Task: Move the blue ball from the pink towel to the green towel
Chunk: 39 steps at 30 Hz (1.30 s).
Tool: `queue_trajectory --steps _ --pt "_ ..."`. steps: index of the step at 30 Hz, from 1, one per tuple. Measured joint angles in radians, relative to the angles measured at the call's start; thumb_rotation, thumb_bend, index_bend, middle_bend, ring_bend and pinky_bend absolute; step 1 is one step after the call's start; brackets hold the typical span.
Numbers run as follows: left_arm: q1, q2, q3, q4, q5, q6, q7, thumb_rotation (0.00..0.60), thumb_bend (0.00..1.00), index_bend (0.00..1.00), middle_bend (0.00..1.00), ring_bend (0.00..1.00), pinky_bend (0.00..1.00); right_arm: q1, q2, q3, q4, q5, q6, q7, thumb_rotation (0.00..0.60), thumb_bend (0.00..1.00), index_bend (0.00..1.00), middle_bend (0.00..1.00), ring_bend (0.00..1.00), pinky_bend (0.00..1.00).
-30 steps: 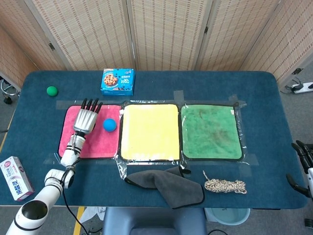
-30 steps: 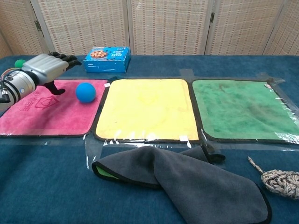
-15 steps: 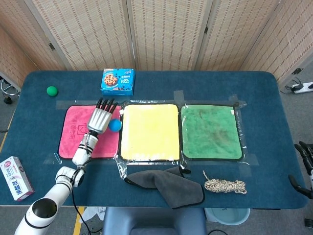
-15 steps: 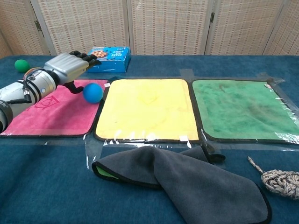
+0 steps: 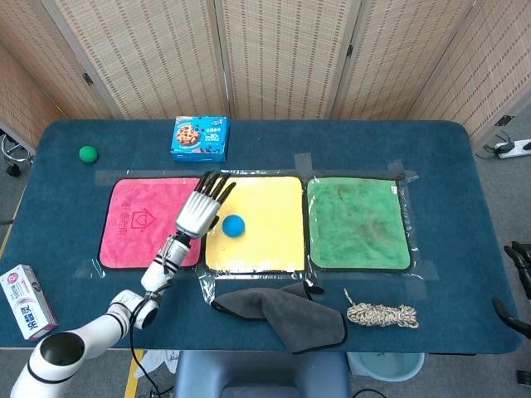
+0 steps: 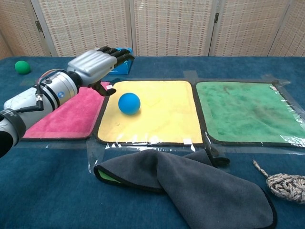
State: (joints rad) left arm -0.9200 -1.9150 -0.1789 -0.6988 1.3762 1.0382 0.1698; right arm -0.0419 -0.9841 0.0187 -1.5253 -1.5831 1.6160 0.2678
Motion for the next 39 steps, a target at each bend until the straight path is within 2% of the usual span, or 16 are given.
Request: queue_trajectory --steps 6,18,24,30,39 --pt "0.053 0.062 -0.005 -0.146 -0.057 -0.025 0.105 0.600 0.38 0.00 0.00 0.00 0.00 0.002 -0.006 -0.002 0.016 -0.009 -0.002 0.013 0.600 0.39 0.06 0.07 0.12 0.07" --pt "0.093 0.129 0.054 -0.299 -0.015 -0.038 0.115 0.600 0.38 0.00 0.00 0.00 0.00 0.020 -0.004 -0.009 0.010 -0.037 -0.018 0.000 0.600 0.39 0.06 0.07 0.12 0.07" --pt "0.109 0.162 0.037 -0.354 -0.027 -0.012 0.137 0.600 0.38 0.00 0.00 0.00 0.00 0.046 0.007 -0.019 -0.005 -0.079 -0.045 -0.031 0.600 0.38 0.06 0.07 0.12 0.07" --pt "0.152 0.240 -0.004 -0.441 -0.089 0.017 0.132 0.600 0.38 0.00 0.00 0.00 0.00 0.121 0.032 -0.024 -0.044 -0.150 -0.117 -0.080 0.600 0.39 0.06 0.07 0.12 0.07" --pt "0.241 0.391 -0.036 -0.593 -0.162 0.075 0.125 0.600 0.38 0.00 0.00 0.00 0.00 0.317 0.058 -0.003 -0.122 -0.254 -0.310 -0.143 0.600 0.39 0.07 0.08 0.13 0.07"
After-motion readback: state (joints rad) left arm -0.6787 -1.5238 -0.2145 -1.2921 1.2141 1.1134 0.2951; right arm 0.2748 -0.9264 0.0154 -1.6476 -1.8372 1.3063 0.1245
